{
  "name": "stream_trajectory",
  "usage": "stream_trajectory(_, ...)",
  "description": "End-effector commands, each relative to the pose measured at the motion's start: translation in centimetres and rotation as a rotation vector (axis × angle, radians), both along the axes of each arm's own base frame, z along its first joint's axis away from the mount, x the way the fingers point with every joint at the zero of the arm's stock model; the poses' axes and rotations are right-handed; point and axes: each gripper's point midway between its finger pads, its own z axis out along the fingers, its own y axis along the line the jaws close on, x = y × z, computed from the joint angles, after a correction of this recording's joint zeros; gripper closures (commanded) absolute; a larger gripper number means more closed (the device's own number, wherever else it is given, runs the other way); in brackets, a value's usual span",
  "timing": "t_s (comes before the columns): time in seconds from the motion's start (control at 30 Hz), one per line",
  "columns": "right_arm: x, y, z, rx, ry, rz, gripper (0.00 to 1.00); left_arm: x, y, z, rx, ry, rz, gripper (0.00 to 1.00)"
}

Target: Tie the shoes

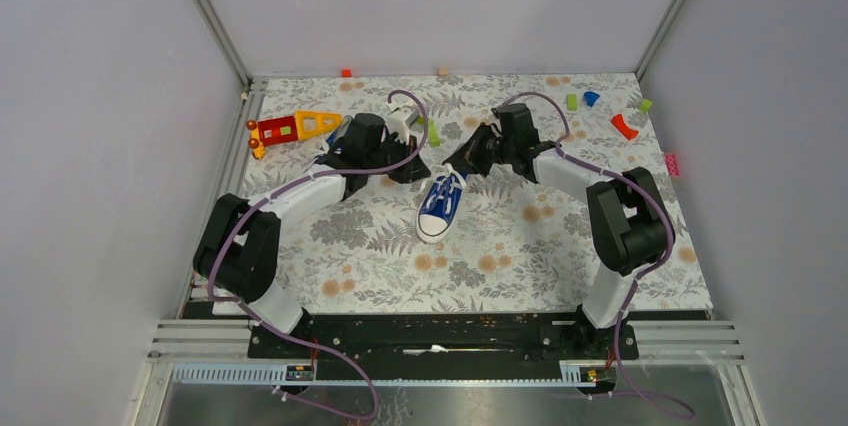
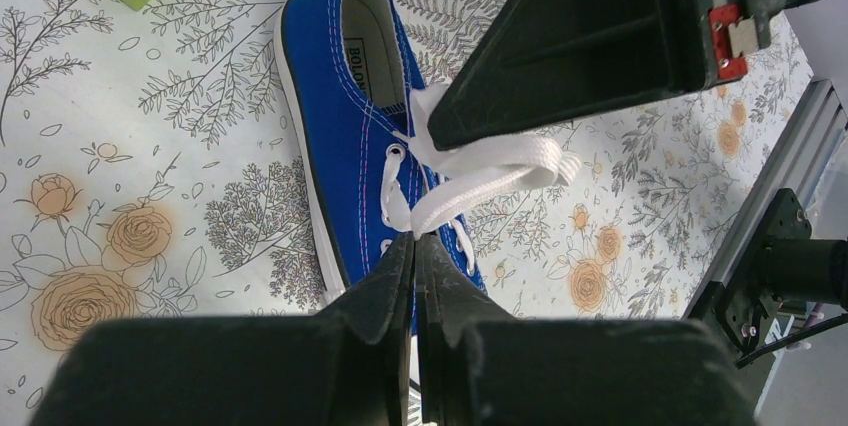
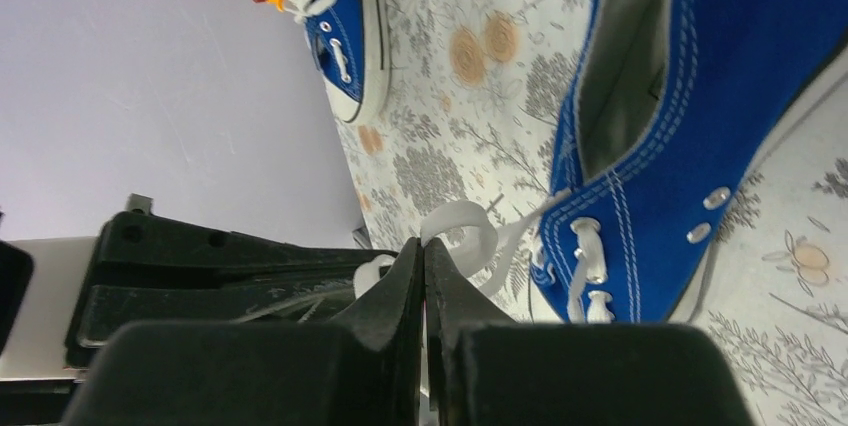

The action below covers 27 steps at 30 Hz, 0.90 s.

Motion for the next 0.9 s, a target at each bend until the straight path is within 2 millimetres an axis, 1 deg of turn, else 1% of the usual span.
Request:
stream_trajectory(0.0,-1.8,0.2,1.7,-0.018,0.004,0.065,1.0,0.3,-0.2,2.8,-0.046,-0.097,-0.024,0.96)
stream_trajectory(0.1,-2.6,0.0,0.9,-0.043,0.043,0.085,1.0,0.1,-0.4,3.0,-0.054,-0.101,-0.038,0.96)
stream_trajectory(0.23,-3.5,0.1,0.6,-0.055,0.07,0.13,1.0,-0.2,-0.5,3.1,-0.062,-0.106,-0.061,0.96)
stream_trajectory(0.4,-4.5,0.0,-0.1,-0.127,0.092,0.205,1.0,-0.7,-0.8,3.1,-0.07,-0.11,-0.085,0.96)
stream_trajectory(0.57,-5.8,-0.3,-0.7,-0.212,0.109,0.319,1.0,-1.1,-1.2,3.0,-0.072,-0.11,-0.113,0.95)
stream_trajectory(0.67,-6.6,-0.5,-1.4,-0.271,0.129,0.39,1.0,-1.3,-1.4,2.8,-0.071,-0.111,-0.133,0.95)
stream_trajectory(0.87,-6.6,0.5,-2.2,-0.287,0.129,0.44,1.0,-1.0,-1.6,2.5,-0.063,-0.113,-0.135,0.95)
